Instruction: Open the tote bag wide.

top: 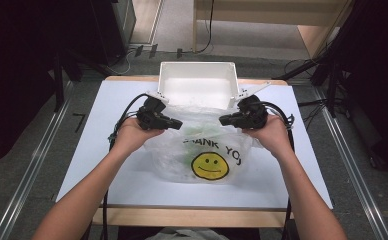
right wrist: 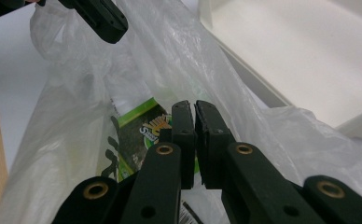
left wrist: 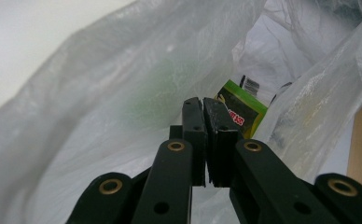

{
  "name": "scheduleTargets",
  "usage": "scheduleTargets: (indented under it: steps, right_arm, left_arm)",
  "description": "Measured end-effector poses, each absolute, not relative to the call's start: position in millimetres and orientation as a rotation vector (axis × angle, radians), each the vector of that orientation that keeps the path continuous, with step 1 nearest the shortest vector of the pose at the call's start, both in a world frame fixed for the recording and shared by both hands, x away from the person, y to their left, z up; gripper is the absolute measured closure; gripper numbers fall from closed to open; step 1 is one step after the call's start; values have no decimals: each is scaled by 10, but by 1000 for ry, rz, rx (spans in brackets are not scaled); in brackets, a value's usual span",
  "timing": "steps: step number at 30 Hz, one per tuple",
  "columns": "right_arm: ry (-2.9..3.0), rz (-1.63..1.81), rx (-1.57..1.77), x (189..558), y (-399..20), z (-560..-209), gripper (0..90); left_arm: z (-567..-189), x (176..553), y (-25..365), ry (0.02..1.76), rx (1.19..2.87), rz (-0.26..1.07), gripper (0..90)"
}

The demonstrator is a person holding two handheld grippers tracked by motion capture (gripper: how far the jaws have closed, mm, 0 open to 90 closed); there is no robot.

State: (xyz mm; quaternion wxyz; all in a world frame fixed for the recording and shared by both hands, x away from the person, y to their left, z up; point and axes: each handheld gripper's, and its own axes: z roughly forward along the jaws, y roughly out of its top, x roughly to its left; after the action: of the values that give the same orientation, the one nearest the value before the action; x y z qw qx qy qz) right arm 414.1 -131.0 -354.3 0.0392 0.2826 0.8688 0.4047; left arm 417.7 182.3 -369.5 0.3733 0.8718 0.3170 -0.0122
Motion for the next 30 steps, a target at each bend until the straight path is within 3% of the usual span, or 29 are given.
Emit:
scheduleTargets:
  steps: [30]
  right_arm:
    - [2707, 1159, 889, 3814, -1295, -4070, 874]
  left_arm:
    - [-4133, 4032, 1902, 877, 2265, -92, 873]
